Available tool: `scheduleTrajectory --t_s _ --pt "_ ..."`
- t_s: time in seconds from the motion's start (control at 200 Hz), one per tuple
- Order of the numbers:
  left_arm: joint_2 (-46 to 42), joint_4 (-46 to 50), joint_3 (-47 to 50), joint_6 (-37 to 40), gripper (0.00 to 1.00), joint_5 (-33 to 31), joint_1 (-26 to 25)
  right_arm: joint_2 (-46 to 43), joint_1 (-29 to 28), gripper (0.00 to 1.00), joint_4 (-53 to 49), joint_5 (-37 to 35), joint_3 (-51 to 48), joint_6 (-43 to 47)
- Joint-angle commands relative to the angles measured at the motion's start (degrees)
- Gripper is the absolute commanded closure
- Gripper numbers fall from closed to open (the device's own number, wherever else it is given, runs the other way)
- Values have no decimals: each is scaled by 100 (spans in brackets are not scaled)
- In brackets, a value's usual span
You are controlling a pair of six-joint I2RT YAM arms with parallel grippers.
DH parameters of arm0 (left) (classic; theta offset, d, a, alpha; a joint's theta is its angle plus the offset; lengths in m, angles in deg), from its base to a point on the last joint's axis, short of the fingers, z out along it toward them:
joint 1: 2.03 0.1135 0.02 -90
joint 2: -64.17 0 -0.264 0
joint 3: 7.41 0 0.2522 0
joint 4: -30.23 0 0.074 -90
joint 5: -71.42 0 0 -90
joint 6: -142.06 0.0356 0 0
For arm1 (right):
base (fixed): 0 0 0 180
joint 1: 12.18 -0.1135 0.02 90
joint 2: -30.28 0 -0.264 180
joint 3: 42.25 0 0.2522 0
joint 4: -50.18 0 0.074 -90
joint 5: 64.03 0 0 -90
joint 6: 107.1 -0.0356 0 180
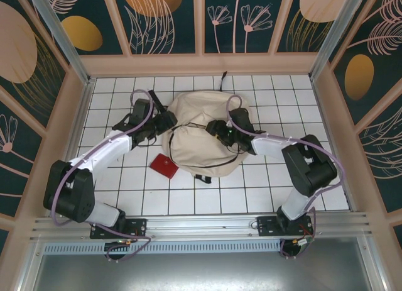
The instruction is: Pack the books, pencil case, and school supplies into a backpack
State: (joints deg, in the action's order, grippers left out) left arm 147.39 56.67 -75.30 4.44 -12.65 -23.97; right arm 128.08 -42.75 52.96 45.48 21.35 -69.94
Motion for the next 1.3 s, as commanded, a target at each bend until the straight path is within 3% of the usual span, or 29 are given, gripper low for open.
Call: scheduleTrajectory --t_s 0.0,0.24,0.38,0.666,0.771,0.986,1.296 --pt "-290 338 414 58 16 -200 55 120 -138 46 465 -85 245 -161" --pt "-507 550 882 102 16 -512 84 -155 -141 43 135 -568 146 -93" --pt "-528 481 1000 77 16 -497 84 172 -115 43 509 -270 254 -217" --pt "-560 410 1092 30 16 -416 89 875 -116 43 1750 -60 430 -848" --pt "-554 354 1159 -20 15 -339 84 1027 -150 45 2688 -8 270 -1167" --pt "-517 208 1269 -119 15 -188 88 1206 -239 52 3874 -499 -1 -1681" --pt "-532 190 1264 -152 15 -169 87 1417 -400 46 2216 -1413 592 -2241"
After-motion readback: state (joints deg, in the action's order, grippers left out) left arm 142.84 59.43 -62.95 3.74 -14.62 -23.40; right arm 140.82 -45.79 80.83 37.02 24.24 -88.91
